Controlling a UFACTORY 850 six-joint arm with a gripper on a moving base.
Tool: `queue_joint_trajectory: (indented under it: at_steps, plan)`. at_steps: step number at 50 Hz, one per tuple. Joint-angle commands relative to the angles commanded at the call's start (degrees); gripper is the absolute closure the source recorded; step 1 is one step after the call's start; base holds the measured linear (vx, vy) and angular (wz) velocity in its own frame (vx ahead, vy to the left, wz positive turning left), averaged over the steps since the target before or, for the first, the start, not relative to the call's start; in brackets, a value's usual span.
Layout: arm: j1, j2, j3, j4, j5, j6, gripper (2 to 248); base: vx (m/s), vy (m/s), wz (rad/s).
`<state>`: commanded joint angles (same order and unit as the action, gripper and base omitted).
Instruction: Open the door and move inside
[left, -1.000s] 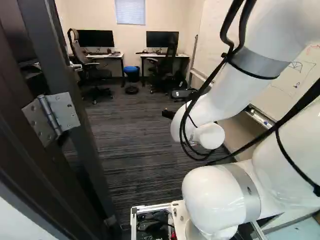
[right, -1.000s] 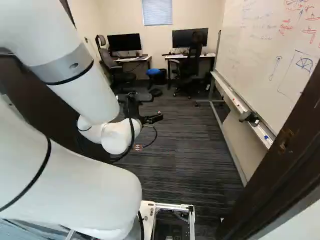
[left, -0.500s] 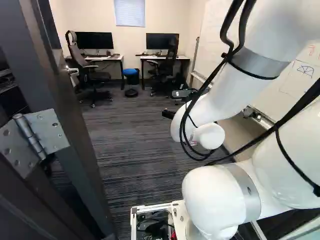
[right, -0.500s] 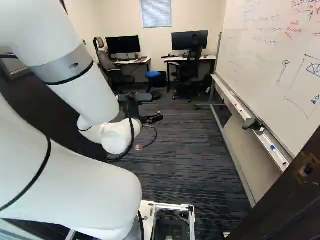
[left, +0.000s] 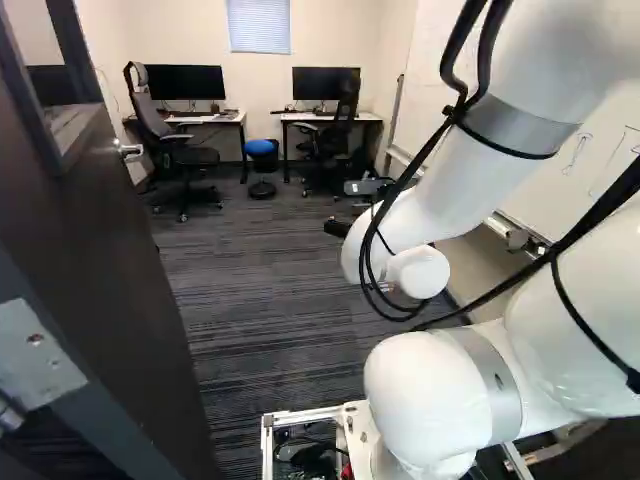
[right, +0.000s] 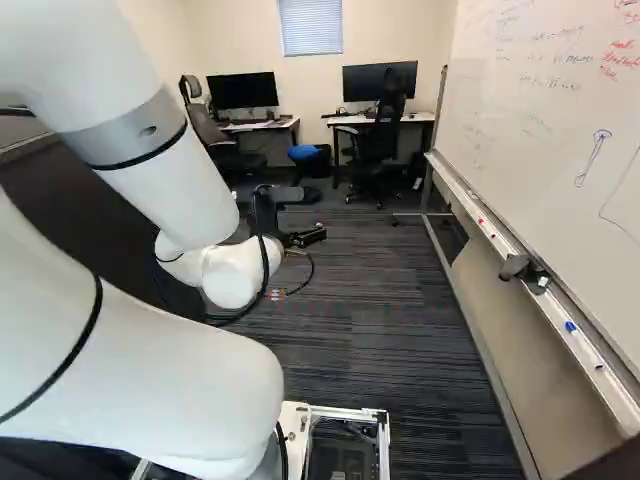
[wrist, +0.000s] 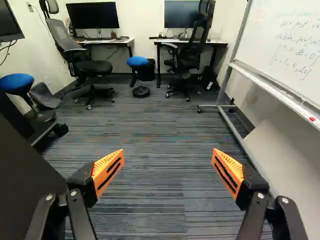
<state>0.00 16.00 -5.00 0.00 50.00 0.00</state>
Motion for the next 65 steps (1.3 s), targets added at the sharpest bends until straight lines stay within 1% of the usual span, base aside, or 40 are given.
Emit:
queue_joint_trajectory:
  at_steps: [27, 65]
  plan:
    - [0.00, 0.00, 0.00, 0.00, 0.00, 0.00, 3, 0.221, 0.009, -0.003]
    - [0.00, 0.00, 0.00, 0.00, 0.00, 0.00, 3, 0.263, 0.007, -0.008]
